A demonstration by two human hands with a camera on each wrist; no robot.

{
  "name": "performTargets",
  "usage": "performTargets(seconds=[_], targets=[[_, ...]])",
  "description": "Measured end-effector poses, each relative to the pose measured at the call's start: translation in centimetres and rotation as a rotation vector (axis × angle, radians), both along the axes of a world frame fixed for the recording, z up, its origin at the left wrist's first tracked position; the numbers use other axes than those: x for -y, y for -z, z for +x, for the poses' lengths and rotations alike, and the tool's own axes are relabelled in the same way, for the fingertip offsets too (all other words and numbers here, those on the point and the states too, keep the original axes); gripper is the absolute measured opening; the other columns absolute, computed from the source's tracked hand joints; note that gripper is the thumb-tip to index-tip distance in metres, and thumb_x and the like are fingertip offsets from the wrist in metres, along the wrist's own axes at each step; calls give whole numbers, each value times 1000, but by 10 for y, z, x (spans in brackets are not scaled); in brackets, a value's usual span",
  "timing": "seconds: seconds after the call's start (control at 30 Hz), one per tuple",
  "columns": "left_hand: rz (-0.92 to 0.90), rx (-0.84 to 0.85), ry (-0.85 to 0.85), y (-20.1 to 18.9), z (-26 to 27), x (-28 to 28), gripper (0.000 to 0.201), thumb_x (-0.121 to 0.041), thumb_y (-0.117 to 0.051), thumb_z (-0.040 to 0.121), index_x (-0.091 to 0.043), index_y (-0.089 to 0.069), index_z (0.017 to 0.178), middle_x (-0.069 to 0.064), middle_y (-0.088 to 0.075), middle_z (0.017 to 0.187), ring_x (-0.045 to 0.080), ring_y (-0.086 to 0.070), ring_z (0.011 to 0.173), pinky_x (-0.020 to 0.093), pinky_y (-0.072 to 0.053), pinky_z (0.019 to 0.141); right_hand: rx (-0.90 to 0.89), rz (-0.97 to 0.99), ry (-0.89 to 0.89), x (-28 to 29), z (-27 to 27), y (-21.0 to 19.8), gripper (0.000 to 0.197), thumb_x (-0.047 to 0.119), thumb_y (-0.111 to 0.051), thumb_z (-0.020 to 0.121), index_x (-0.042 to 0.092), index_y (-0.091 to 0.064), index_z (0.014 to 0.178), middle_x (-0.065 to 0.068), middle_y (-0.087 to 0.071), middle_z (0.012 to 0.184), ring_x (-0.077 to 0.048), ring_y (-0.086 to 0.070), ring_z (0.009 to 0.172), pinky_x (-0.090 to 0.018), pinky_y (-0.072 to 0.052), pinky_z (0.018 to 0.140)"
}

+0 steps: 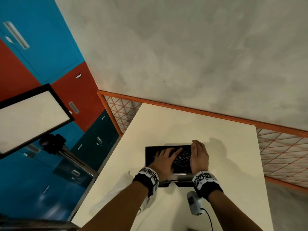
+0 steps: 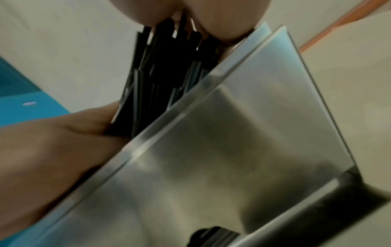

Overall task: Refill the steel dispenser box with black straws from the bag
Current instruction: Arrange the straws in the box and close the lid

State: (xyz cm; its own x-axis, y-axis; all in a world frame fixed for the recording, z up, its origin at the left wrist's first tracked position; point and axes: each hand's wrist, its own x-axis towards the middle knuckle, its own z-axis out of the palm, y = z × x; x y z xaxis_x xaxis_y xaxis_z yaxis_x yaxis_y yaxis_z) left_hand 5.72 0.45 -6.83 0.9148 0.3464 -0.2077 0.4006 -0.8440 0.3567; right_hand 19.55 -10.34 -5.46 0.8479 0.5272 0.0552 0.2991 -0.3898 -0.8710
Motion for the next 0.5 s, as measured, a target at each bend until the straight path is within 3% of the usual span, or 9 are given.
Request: performTargets(seconds=[0.07,0.17,0.33,0.5], targets=[[-2,94,-1,9,-8,-2,82,-57,-44,92,-32,-8,161,6,-25,157,29,-26,144,55,-22,120,50,-79,-75,0,-7,2,41,27,-37,104,3,-54,132,-9,-48,142,-23,-44,132,-23,-29,108],[6,122,-12,13,-16,-8,93,-78,-33,89,-24,-12,162,7,-22,160,28,-23,147,51,-20,122,153,-219,-189,4,-10,8,44,27,-35,104,2,-51,136,-8,-41,149,-20,-34,141,-25,-25,115],[35,47,-27,8,-17,-5,115,-81,-54,80,-21,-1,162,3,-12,165,20,-9,153,51,-4,126,110,-162,-83,4,1,6,43,25,-38,103,2,-49,137,-10,-43,146,-24,-44,132,-23,-28,109],[93,18,-57,14,-15,4,122,-84,-56,73,-22,0,161,0,-18,163,20,-15,151,54,-9,125,175,-269,-197,11,-10,15,46,29,-39,103,3,-45,141,-9,-36,152,-22,-28,143,-28,-24,116]])
